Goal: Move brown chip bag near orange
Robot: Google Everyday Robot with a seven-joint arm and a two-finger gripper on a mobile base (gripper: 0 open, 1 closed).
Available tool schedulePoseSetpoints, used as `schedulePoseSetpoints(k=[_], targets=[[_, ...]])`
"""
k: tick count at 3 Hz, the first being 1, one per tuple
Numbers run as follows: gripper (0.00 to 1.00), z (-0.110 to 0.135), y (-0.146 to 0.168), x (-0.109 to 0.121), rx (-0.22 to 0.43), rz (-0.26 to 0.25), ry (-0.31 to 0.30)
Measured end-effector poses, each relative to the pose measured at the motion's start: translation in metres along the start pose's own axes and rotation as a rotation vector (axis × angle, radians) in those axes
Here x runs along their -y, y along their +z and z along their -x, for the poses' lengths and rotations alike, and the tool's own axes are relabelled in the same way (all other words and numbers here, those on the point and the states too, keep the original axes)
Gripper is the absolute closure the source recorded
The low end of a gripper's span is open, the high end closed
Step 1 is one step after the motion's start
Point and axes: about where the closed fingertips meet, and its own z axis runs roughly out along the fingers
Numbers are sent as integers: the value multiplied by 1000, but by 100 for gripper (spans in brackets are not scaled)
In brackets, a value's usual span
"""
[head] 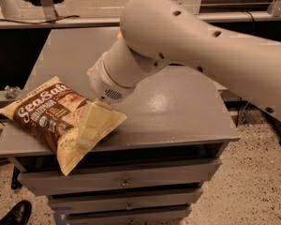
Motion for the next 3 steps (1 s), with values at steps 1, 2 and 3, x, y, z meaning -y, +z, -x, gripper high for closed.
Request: schedulePoseSetpoints(k=[1,2,3], targets=[[16,-7,15,-1,-10,23,0],[40,-11,21,0,-15,31,17],[64,-16,21,2,-19,31,33]])
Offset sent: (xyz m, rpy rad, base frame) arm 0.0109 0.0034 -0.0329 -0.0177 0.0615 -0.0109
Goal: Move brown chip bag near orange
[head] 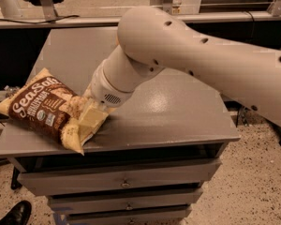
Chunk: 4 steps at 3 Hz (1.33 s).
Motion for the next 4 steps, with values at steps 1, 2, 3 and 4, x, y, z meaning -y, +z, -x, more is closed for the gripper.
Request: schedulePoseSetpoints(k=[1,2,3,4], targets=[[87,-4,-10,6,4,-18,19],[100,-7,-38,22,17,-74,53],[100,-15,-81,46,35,-160,107],[100,-28,-135,71,53,-262,182]])
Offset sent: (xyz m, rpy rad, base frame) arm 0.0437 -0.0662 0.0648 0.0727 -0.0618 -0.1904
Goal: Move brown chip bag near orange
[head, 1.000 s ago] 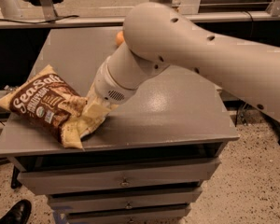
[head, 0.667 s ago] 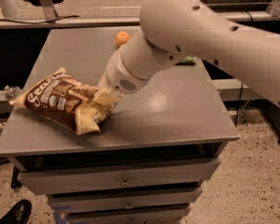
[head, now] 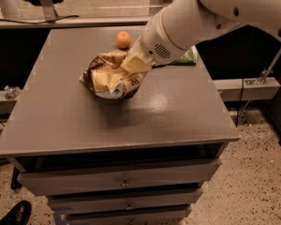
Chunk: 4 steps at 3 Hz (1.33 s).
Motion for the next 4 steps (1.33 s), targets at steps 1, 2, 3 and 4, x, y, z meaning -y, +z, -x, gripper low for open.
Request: schedulePoseSetpoints(k=[1,2,3,4], targets=[[100,0,0,0,0,0,0],[100,-3,-10,11,-2,-72,-4],[100,-6,-35,46,-23,-199,-32],[100,-3,-69,89,-62,-337,-87]])
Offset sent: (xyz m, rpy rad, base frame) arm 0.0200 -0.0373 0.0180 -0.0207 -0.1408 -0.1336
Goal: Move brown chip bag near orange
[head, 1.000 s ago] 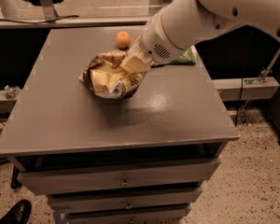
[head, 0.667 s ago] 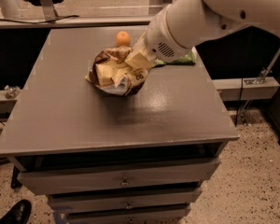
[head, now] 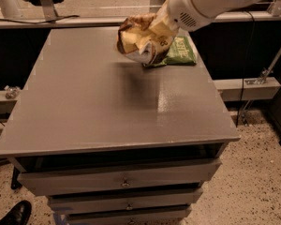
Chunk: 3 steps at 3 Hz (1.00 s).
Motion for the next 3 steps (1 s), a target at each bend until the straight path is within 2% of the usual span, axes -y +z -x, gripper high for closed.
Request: schedulePoseSetpoints(k=[1,2,3], targets=[[100,1,-16,45,-28,-106,-54],[100,-8,-27,86,-47,-190,-86],[100,-27,-31,131,-27,-256,-118]])
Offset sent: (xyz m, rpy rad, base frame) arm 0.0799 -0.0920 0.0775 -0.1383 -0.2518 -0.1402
